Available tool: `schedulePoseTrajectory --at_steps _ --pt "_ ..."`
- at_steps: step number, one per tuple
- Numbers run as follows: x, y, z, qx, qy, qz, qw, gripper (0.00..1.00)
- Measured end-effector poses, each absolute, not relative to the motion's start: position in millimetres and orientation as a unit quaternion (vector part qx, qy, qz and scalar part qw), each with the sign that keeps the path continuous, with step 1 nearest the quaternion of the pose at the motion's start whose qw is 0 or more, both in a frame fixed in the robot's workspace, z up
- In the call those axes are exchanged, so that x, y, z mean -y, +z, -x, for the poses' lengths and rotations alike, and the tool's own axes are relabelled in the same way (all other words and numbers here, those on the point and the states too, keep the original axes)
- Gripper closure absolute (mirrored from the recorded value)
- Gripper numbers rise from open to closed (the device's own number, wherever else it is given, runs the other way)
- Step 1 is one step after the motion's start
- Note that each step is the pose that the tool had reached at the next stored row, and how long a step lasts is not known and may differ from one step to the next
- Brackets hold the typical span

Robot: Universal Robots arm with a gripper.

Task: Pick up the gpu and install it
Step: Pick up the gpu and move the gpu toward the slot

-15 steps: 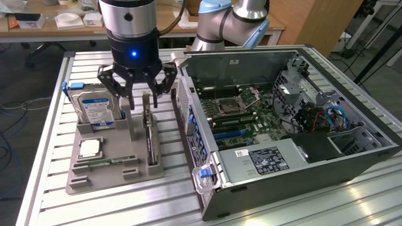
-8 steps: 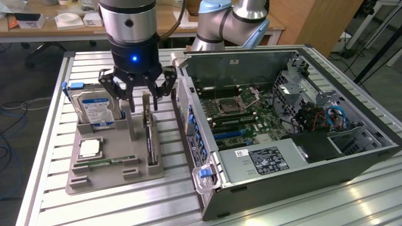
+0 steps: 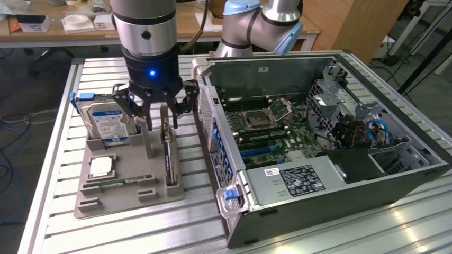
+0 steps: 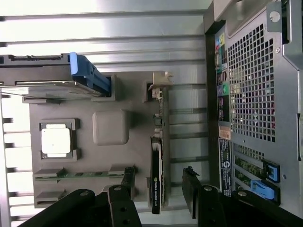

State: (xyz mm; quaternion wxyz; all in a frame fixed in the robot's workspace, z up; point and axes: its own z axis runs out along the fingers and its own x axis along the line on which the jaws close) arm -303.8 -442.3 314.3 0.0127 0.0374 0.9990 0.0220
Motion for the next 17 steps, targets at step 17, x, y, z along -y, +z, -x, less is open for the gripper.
schedulePoseTrajectory --at_steps 17 --pt "449.4 308.0 303.8 -0.999 0.022 -0.037 0.013 0.47"
